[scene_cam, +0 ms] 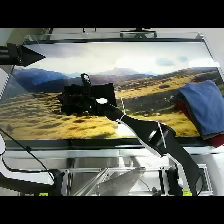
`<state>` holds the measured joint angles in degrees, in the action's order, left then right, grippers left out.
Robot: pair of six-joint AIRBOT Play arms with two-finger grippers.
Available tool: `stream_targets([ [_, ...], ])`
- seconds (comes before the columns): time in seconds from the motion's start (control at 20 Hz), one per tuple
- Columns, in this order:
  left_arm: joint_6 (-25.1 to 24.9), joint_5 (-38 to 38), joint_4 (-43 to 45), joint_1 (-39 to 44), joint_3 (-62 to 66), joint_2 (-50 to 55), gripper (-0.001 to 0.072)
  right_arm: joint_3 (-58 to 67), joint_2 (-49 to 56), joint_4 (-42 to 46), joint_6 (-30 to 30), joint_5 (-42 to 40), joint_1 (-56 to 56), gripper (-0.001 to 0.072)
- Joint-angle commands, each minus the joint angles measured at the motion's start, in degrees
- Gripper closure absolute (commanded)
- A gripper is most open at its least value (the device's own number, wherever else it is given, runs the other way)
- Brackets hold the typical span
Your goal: Fold the shirts.
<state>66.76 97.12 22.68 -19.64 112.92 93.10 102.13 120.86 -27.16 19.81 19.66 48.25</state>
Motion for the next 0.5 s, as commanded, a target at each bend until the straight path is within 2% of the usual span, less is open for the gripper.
stream_targets([
  [0.0, -0.8, 0.1, -2.6, -0.4, -3.1, -0.8, 0.0688, 2.4, 1.0, 2.9, 2.4, 9.4, -2.9, 0.0053],
  [0.05, -0.8, 0.2, -3.5, -0.4, -4.3, -0.8, 0.0688, 2.4, -0.5, 8.5, 7.0, 12.3, -5.0, 0.0158],
  [0.1, -0.9, 0.2, -3.5, -0.4, -5.1, -0.8, 0.0688, 2.4, -2.2, 16.2, 13.8, 15.2, -7.6, 0.0163],
  [0.2, -0.9, -0.2, -3.4, -0.4, -6.9, -0.8, 0.0688, 2.4, -5.7, 34.7, 30.5, 20.5, -13.1, 0.0162],
  [0.3, -1.0, -0.1, -3.4, -0.4, -7.6, -0.8, 0.0688, 2.4, -9.0, 54.0, 46.9, 29.1, -19.4, 0.0147],
  [0.35, -0.9, -0.1, -3.4, -0.4, -7.6, -0.8, 0.0688, 2.4, -10.3, 62.3, 53.6, 34.1, -22.7, 0.0083],
  [0.45, -0.9, -0.3, -3.4, -0.3, -7.5, -0.8, 0.0688, 2.4, -11.1, 73.2, 60.8, 42.1, -28.8, 0.0073],
])
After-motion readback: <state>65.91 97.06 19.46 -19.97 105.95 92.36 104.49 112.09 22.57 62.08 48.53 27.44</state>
